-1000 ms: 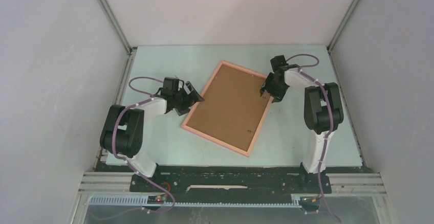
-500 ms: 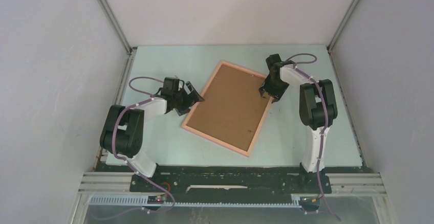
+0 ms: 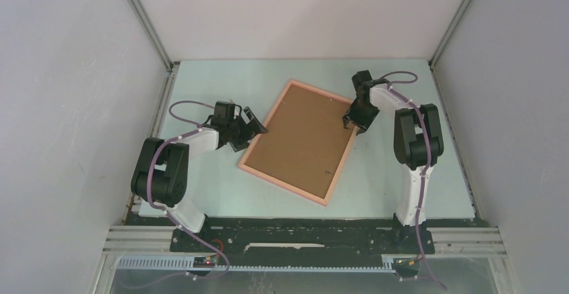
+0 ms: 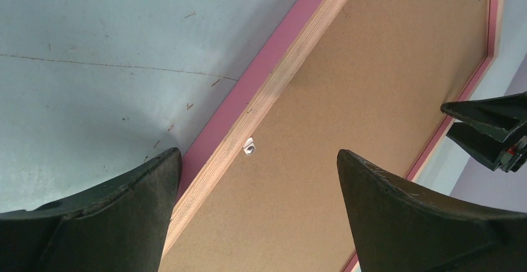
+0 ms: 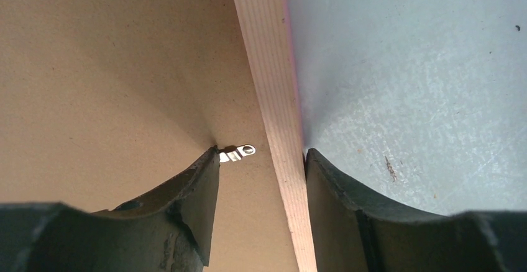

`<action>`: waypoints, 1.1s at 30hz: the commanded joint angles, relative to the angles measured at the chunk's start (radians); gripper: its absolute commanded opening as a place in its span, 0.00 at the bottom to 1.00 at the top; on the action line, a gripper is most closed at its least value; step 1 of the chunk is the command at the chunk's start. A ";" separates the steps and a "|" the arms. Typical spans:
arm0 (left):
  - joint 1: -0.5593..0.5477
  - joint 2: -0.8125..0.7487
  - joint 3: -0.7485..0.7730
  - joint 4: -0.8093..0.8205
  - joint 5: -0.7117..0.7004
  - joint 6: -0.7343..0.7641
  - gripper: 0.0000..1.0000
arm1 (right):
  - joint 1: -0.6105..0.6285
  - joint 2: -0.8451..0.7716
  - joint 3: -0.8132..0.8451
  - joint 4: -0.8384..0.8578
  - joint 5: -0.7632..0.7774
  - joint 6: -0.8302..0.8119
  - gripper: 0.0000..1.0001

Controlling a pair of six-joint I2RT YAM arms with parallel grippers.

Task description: Put the photo into the frame

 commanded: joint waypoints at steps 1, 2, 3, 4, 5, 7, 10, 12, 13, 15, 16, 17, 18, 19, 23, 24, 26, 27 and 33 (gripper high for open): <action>-0.014 -0.037 -0.020 0.013 0.039 -0.006 0.95 | 0.014 -0.019 -0.016 0.053 -0.030 -0.024 0.43; -0.014 -0.037 -0.020 0.014 0.040 -0.006 0.94 | 0.016 -0.026 -0.022 0.052 -0.030 -0.036 0.38; -0.014 -0.038 -0.021 0.015 0.040 -0.006 0.95 | 0.018 -0.030 -0.032 0.055 -0.030 -0.049 0.32; -0.014 -0.040 -0.023 0.016 0.039 -0.007 0.95 | 0.019 -0.037 -0.042 0.061 -0.050 -0.065 0.24; -0.014 -0.041 -0.024 0.018 0.038 -0.007 0.95 | 0.020 -0.042 -0.050 0.063 -0.052 -0.081 0.20; -0.014 -0.041 -0.025 0.019 0.040 -0.007 0.95 | 0.025 -0.051 -0.060 0.056 -0.024 -0.117 0.12; -0.014 -0.042 -0.026 0.020 0.041 -0.006 0.95 | 0.028 -0.062 -0.064 0.034 0.037 -0.173 0.01; -0.013 -0.042 -0.026 0.022 0.043 -0.006 0.95 | 0.026 -0.071 -0.070 0.034 0.057 -0.213 0.00; -0.014 -0.042 -0.026 0.022 0.042 -0.007 0.95 | 0.021 -0.074 -0.070 0.034 0.061 -0.235 0.00; -0.014 -0.042 -0.026 0.024 0.043 -0.007 0.95 | 0.015 -0.074 -0.067 0.042 0.062 -0.286 0.00; -0.014 -0.042 -0.026 0.025 0.044 -0.006 0.95 | 0.013 -0.072 -0.062 0.042 0.065 -0.315 0.00; -0.014 -0.041 -0.026 0.026 0.047 -0.006 0.95 | 0.012 -0.069 -0.055 0.038 0.076 -0.340 0.00; -0.014 -0.041 -0.026 0.026 0.048 -0.005 0.95 | 0.012 -0.069 -0.052 0.034 0.090 -0.369 0.00; -0.012 -0.042 -0.026 0.026 0.049 -0.005 0.95 | 0.013 -0.067 -0.050 0.033 0.097 -0.406 0.00; -0.014 -0.040 -0.026 0.028 0.048 -0.006 0.94 | 0.015 -0.067 -0.037 0.027 0.126 -0.535 0.00; -0.013 -0.039 -0.026 0.027 0.049 -0.006 0.95 | 0.015 -0.070 -0.041 0.036 0.124 -0.563 0.00; -0.013 -0.039 -0.026 0.027 0.051 -0.006 0.95 | 0.012 -0.072 -0.039 0.058 0.114 -0.625 0.00; -0.014 -0.039 -0.026 0.029 0.052 -0.004 0.95 | 0.010 -0.069 -0.038 0.069 0.101 -0.652 0.00; -0.013 -0.037 -0.025 0.031 0.054 -0.004 0.95 | 0.022 -0.066 -0.025 0.121 0.091 -0.815 0.00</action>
